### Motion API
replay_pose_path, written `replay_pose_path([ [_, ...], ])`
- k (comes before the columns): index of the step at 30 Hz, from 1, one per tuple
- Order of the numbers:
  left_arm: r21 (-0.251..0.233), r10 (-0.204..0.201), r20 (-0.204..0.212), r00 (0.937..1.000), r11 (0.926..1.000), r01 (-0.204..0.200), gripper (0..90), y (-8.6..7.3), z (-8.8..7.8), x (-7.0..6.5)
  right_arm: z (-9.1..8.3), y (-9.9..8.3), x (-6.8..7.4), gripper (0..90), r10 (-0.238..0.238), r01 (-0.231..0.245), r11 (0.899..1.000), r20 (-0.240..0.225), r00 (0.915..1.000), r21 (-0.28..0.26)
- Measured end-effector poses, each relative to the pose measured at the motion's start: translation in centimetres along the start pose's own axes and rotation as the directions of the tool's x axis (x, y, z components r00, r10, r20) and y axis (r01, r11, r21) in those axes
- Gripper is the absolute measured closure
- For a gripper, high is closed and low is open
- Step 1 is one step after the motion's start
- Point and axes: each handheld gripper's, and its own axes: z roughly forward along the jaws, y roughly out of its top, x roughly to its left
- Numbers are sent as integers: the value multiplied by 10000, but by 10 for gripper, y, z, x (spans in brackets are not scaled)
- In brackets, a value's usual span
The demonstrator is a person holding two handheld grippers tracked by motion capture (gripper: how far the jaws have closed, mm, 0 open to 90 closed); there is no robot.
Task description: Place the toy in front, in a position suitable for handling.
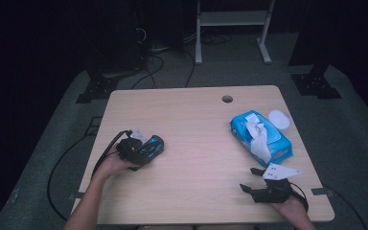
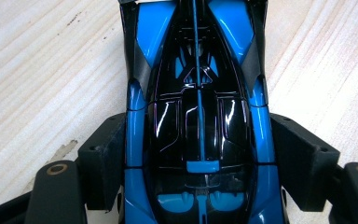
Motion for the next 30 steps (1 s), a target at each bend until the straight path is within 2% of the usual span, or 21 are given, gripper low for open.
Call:
replay_pose_path([
  [5, -105, 44, -65, 10000, 9999, -44, 260, 0, -1, -1, 0, 0, -1, 268, 5, -5, 10000, 24, 10000, -50],
  [7, -404, -20, -35, 10000, 9992, 19, 264, 2, -6, -1, -1, 0, -1, 268, 46, -45, 10000, 44, 10000, -68],
  [8, -404, -20, -35, 10000, 9992, 19, 265, 2, -6, -1, -1, 0, -1, 268, 46, -45, 10000, 44, 10000, -68],
  [9, -641, -107, 26, 9999, 9979, 108, 265, 3, -10, 0, -1, 0, -1, 268, 45, -44, 10000, 41, 10000, -82],
  [10, -641, -107, 26, 9999, 9979, 108, 265, 3, -10, 0, -1, 0, -1, 268, 45, -44, 10000, 41, 10000, -82],
  [11, -598, -43, 11, 10000, 9982, 44, 265, 3, -10, 0, -1, 0, -1, 268, 54, -54, 9999, 41, 10000, -87],
  [12, -303, -64, 38, 10000, 9995, 65, 265, 2, -9, 0, -1, 0, -1, 268, 66, -65, 9999, 44, 10000, -91],
  [13, -303, -64, 38, 10000, 9995, 65, 265, 2, -9, 0, -1, 0, -1, 268, 64, -64, 9999, 43, 10000, -91],
  [14, -82, -56, 39, 10000, 10000, 56, 264, 1, -7, 0, -1, 0, -1, 268, 65, -65, 9999, 40, 10000, -89],
  [16, -155, -244, 145, 9996, 9996, 247, 264, 1, -5, 1, -1, 1, -1, 268, 58, -57, 9999, 47, 10000, -90],
  [23, 336, -346, -15, 9994, 9988, 347, 245, 7, 4, -1, -2, 1, -1, 268, 59, -59, 9999, 38, 10000, -84],
  [28, 388, -539, -35, 9985, 9978, 539, 246, 9, 5, 0, -3, 1, -1, 268, 31, -30, 9999, 48, 10000, -142],
  [30, 642, -602, -64, 9982, 9961, 605, 256, 13, 5, -1, -2, 1, -1, 268, 23, -22, 9999, 57, 10000, -126],
])
